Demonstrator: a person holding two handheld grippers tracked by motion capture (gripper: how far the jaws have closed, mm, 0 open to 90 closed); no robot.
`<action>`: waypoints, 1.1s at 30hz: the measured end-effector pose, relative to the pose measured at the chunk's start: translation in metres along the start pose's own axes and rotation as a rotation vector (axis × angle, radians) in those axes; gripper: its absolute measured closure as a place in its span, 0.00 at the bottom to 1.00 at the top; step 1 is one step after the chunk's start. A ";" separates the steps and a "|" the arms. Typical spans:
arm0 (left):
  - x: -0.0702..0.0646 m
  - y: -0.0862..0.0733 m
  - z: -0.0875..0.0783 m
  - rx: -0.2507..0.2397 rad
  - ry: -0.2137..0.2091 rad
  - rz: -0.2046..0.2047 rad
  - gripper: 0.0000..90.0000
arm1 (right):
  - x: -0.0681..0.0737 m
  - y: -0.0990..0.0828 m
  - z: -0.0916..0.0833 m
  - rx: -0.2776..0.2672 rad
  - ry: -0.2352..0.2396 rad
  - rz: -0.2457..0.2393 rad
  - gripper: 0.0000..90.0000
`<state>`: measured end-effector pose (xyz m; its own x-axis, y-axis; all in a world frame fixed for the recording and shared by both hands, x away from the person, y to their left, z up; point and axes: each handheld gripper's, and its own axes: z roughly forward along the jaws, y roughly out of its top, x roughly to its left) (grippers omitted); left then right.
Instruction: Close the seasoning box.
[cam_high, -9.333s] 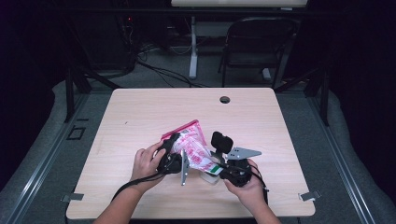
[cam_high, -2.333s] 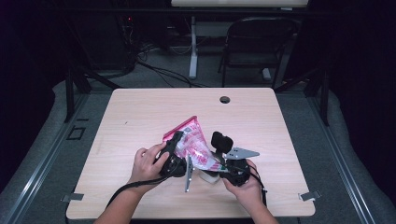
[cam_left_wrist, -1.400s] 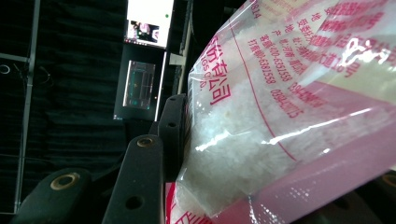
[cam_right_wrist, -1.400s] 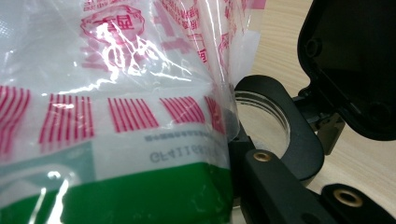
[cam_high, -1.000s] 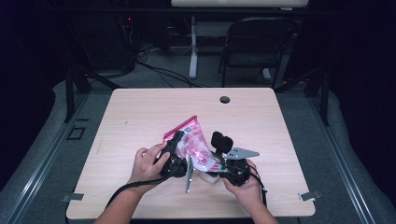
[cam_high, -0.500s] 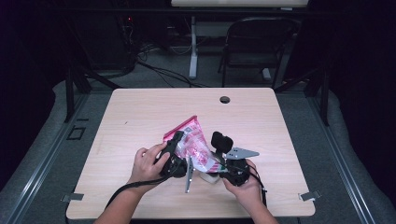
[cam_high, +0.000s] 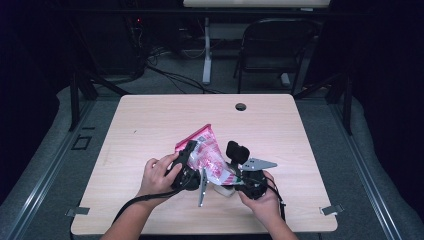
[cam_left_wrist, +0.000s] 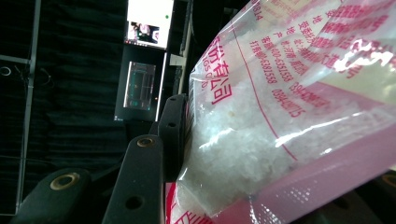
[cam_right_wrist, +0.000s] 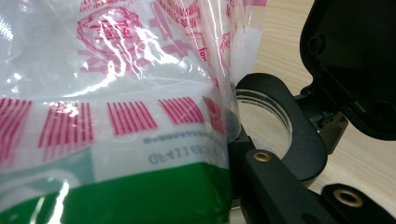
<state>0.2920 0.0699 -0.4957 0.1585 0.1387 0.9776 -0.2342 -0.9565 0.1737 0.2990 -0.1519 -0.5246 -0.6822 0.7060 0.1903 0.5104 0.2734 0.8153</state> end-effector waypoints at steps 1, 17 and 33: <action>0.000 0.000 0.000 0.000 0.000 0.000 0.73 | 0.000 0.000 0.000 0.000 0.000 0.001 1.00; 0.000 0.000 0.000 -0.002 0.001 0.005 0.73 | 0.000 0.000 0.001 0.001 0.003 0.004 1.00; 0.001 0.001 -0.001 0.004 -0.006 0.007 0.73 | -0.001 0.000 0.001 0.004 0.009 0.005 1.00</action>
<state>0.2908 0.0691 -0.4943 0.1631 0.1305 0.9779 -0.2316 -0.9584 0.1666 0.2996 -0.1521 -0.5255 -0.6842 0.7016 0.1988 0.5159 0.2730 0.8120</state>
